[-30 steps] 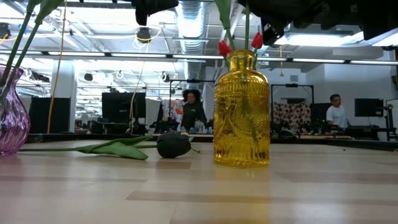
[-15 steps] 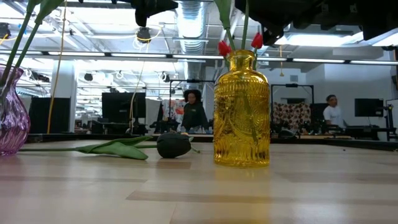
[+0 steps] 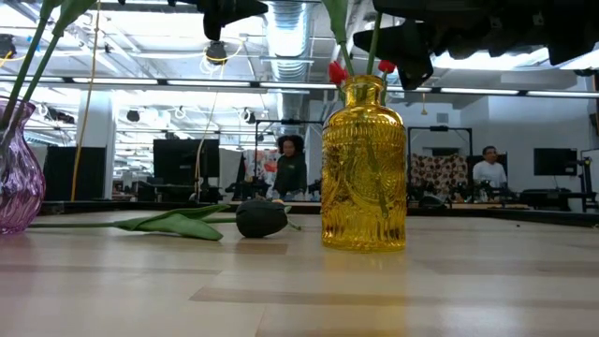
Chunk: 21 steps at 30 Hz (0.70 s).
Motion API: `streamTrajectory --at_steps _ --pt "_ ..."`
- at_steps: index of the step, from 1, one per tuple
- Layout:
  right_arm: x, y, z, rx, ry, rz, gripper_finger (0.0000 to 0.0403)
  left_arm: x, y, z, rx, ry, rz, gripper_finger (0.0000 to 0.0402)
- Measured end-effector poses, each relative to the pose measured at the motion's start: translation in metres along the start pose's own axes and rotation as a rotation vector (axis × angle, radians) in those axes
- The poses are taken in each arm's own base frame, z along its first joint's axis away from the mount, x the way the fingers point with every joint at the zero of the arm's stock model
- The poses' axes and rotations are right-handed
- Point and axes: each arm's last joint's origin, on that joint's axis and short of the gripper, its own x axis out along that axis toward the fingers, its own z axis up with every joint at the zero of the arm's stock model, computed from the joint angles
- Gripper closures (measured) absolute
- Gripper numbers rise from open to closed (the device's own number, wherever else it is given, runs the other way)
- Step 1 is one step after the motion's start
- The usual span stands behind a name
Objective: Sort flowers into vase by color
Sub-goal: Put the left yellow flower into the yellow vase, then put the yellow flower into the yellow vase
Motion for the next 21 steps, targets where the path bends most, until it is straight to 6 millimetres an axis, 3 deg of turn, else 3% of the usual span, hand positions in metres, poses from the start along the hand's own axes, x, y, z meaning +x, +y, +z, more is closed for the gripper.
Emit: streamTrajectory --at_steps 21 --pt "-0.012 -0.006 -0.004 0.069 0.173 -0.044 0.0156 0.000 0.000 -0.001 0.001 0.014 0.001 0.0236"
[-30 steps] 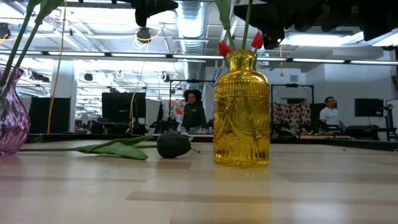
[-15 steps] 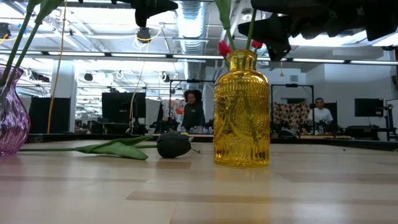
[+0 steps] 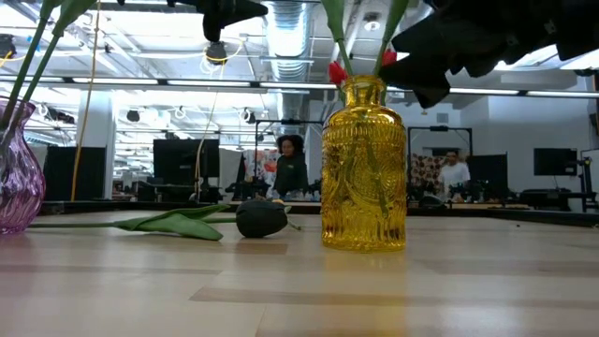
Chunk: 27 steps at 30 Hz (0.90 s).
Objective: Sort flowers into vase by color
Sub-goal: Put the yellow flower into the yellow vase
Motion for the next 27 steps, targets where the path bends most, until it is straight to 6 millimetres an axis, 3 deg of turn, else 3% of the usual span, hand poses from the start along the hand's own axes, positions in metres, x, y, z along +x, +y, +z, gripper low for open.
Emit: streamTrajectory --at_steps 13,22,27 --pt "-0.004 -0.008 0.000 0.008 0.044 -0.035 0.0157 0.000 0.001 -0.007 0.001 0.069 0.007 0.0236" --pt "-0.019 -0.031 0.008 0.025 0.099 -0.156 0.0164 0.000 0.001 -0.007 -0.010 0.068 0.008 0.0236" --pt "-0.021 -0.046 0.009 0.044 0.110 -0.216 0.0164 -0.001 0.004 -0.009 -0.088 0.078 0.113 0.0236"
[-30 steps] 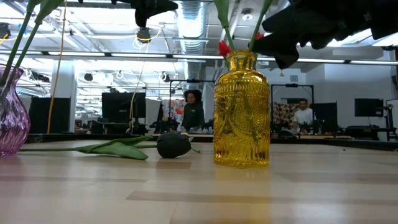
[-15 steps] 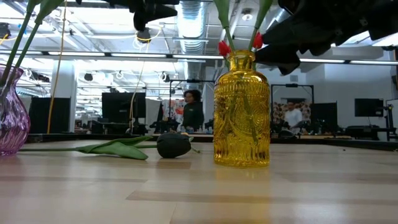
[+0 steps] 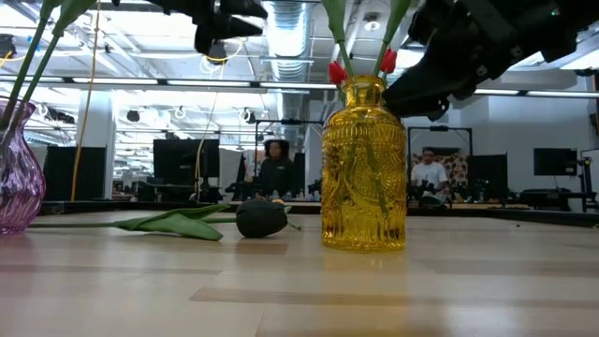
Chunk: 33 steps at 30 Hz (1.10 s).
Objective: Sort flowers into vase by color
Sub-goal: Put the yellow flower into the yellow vase
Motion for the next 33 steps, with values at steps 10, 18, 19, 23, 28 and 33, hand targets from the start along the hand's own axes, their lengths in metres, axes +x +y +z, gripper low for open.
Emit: streamTrajectory --at_steps 10,18,19,23,28,33 --pt "0.003 -0.021 0.004 0.035 -0.007 -0.077 0.0164 0.024 0.030 -0.015 -0.181 0.061 0.184 0.0256" --pt "0.003 -0.027 0.004 0.043 0.000 -0.102 0.0164 0.063 0.054 -0.033 -0.257 0.237 0.240 0.0273" --pt "0.003 -0.027 0.004 0.039 0.000 -0.103 0.0164 0.069 0.056 -0.033 -0.261 0.260 0.245 0.0273" --pt "0.003 -0.027 0.004 0.036 0.004 -0.104 0.0164 0.092 0.062 -0.029 -0.264 0.343 0.261 0.0274" --pt "0.003 -0.027 0.003 0.035 0.008 -0.104 0.0165 0.118 0.067 -0.028 -0.262 0.522 0.323 0.0274" --pt "0.003 -0.027 0.003 0.035 0.008 -0.104 0.0165 0.139 0.068 -0.038 -0.288 0.705 0.330 0.0274"
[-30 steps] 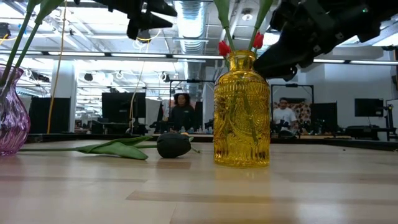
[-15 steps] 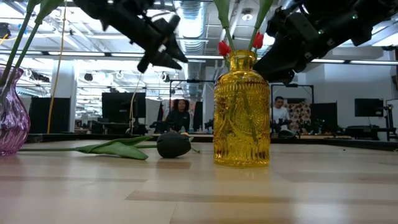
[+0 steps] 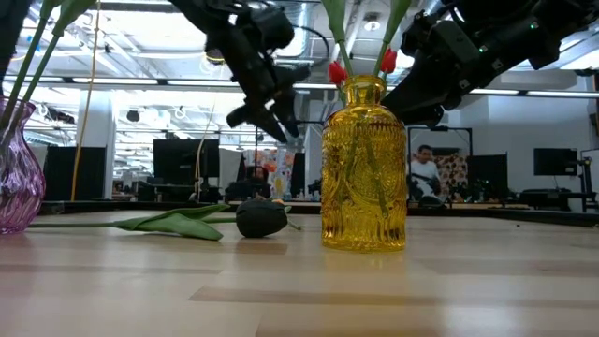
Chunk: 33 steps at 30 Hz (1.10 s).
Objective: Sort flowers into vase by color
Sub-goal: Put the yellow flower into the yellow vase
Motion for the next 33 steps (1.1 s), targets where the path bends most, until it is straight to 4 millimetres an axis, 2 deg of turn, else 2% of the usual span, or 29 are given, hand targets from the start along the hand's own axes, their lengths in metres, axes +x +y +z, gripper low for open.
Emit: streamTrajectory --at_steps 6,13,19,33 --pt "0.000 0.000 0.000 0.000 0.000 0.000 0.0165 0.029 -0.002 -0.007 -0.071 0.161 -0.065 0.0274" --pt "0.000 0.000 0.000 -0.001 -0.001 0.000 0.0165 0.053 0.002 -0.018 -0.196 0.241 -0.011 0.0274" --pt "0.000 0.000 0.000 0.000 -0.004 0.001 0.0165 0.060 0.006 -0.025 -0.267 0.294 0.046 0.0274" --pt "0.000 0.000 0.001 0.002 -0.008 0.003 0.0165 0.065 0.009 -0.030 -0.374 0.220 0.136 0.0274"
